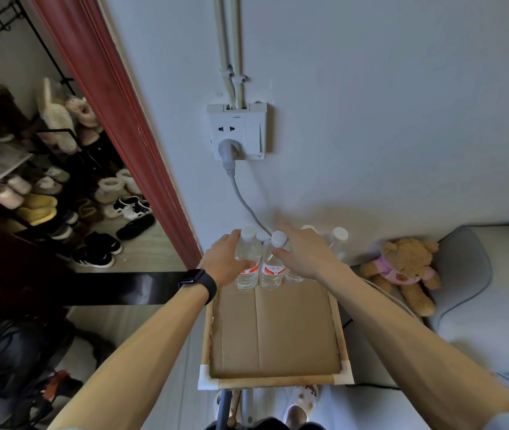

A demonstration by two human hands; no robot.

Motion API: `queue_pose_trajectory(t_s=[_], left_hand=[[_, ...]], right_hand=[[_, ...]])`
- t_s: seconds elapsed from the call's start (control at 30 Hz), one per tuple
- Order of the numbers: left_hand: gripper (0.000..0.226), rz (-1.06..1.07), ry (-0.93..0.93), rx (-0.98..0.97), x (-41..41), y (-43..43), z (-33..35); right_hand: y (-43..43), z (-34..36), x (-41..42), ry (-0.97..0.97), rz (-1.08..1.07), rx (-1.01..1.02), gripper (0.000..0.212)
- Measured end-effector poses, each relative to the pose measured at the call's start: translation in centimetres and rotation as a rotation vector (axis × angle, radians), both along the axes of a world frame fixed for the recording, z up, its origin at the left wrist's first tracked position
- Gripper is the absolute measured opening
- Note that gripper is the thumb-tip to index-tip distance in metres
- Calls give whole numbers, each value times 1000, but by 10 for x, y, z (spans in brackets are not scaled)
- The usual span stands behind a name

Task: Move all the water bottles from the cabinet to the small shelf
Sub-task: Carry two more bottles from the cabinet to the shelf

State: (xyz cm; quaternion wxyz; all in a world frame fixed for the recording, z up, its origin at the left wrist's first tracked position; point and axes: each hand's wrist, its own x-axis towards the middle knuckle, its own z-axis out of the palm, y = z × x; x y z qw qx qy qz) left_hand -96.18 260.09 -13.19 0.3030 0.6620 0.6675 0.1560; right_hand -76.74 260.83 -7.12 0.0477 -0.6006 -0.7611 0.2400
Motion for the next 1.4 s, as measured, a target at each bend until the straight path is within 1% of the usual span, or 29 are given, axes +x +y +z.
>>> queue_pose_trajectory(t_s=[0.13,0.23,0.3,0.43,0.6,0.67,0.77,0.83,1.0,1.2,1.4], left_hand=[[61,0,18,-18,-9,1,0],[66,-48,54,-48,-10,2,0],[71,-55,60,-62,-7,2,3],[80,-45,9,-92,-1,-1,5],[88,-23,-36,-114,-4,1,5],[84,-36,-36,-124,-4,2,6],[65,-47,-25,-110,-4,4,7],[59,-62,5,-103,-4,4,8],[54,-85,46,-86,-6,2,10],[58,-69,43,-80,-14,-1,12],[54,-31,32,-76,-13,-9,13]], right_hand=[[-6,-7,2,23,-8,21,33],[-6,-11,2,6,2,23,30],[-1,-10,3,-11,15,17,33],[6,-11,3,-9,10,-28,41],[10,-13,2,-6,3,-33,39],[11,-13,1,2,11,-22,36],[12,-9,0,20,18,13,32],[10,-7,1,35,30,18,30],[-2,-14,4,86,44,54,32],[-9,-18,-2,165,30,61,32],[-11,-22,-12,160,47,54,29]])
